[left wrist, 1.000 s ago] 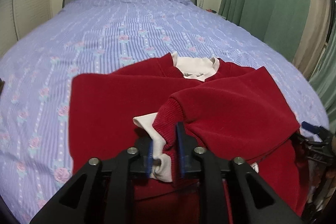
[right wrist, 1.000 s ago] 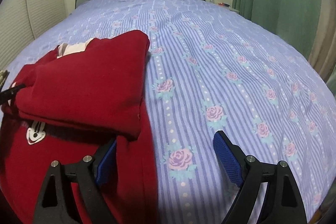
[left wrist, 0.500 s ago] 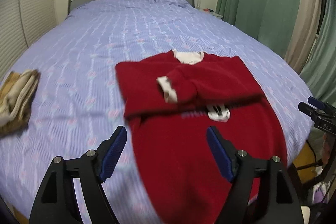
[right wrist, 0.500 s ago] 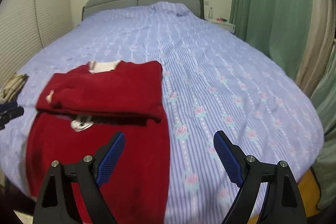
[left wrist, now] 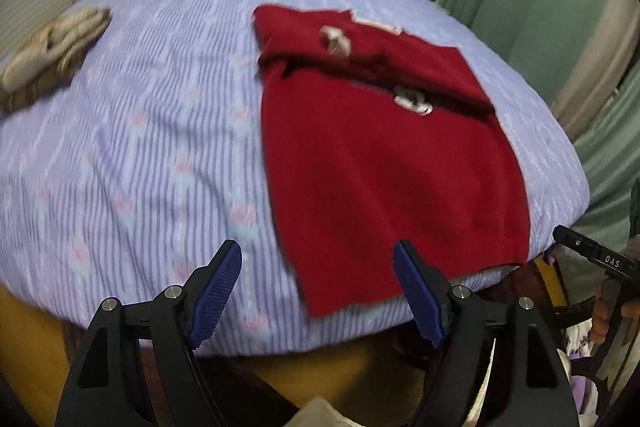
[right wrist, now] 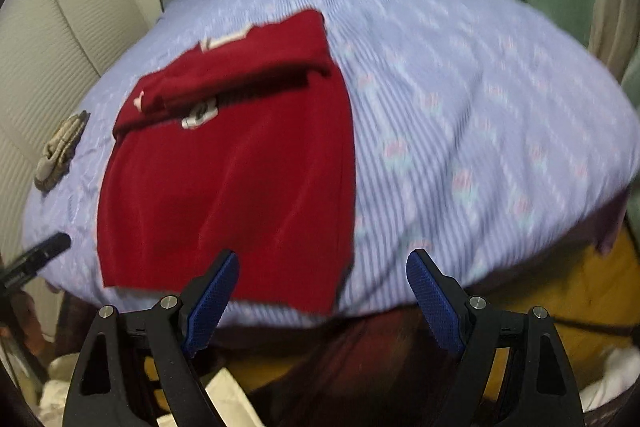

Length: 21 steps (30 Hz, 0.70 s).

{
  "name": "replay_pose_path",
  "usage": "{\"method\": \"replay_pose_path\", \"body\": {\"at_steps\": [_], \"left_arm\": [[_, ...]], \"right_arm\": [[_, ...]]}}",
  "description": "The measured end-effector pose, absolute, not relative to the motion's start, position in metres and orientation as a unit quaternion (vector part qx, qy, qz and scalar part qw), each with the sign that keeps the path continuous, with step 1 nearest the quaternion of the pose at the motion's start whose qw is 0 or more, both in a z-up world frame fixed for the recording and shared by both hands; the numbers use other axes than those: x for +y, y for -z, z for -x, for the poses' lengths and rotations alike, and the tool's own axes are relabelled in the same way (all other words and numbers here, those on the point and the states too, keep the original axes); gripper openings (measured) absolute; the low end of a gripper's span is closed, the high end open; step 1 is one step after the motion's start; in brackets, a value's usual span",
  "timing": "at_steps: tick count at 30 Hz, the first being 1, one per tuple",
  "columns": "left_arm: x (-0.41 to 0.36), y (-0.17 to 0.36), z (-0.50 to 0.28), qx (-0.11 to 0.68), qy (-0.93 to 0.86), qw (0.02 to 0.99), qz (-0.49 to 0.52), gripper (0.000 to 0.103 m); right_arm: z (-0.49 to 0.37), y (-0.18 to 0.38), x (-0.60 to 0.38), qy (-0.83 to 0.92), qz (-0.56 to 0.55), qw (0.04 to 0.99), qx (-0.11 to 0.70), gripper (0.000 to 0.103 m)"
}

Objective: Fold small clothes
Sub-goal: 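Move both grippers to the sweatshirt hem, then grasp the hem with the right gripper while the left gripper grasps the hem too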

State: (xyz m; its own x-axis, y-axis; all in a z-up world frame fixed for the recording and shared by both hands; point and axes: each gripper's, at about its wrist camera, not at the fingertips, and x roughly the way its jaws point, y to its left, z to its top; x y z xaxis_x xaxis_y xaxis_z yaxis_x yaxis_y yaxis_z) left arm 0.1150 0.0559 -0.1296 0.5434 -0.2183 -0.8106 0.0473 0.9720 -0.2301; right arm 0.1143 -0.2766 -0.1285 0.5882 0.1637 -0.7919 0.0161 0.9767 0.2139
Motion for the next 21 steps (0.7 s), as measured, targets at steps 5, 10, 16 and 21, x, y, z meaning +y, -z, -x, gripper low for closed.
{"method": "replay_pose_path", "body": {"at_steps": [5,10,16,21], "left_arm": [[0.056,0.147,-0.114,0.479,0.069,0.869,0.105,0.077],[0.056,0.160,-0.124,0.488,0.085,0.862,0.109,0.071],[0.057,0.174,-0.133,0.507,0.102,0.844,0.141,0.062],[0.054,0.187,-0.143,0.515,0.118,0.835,0.151,0.057]], "right_arm": [[-0.117,0.147,-0.279,-0.045,-0.115,0.874,0.470,0.079],[-0.125,0.159,-0.267,-0.078,-0.089,0.871,0.476,0.068],[-0.136,0.175,-0.262,-0.099,-0.092,0.858,0.495,0.064],[-0.142,0.188,-0.265,-0.103,-0.108,0.845,0.513,0.060]]}}
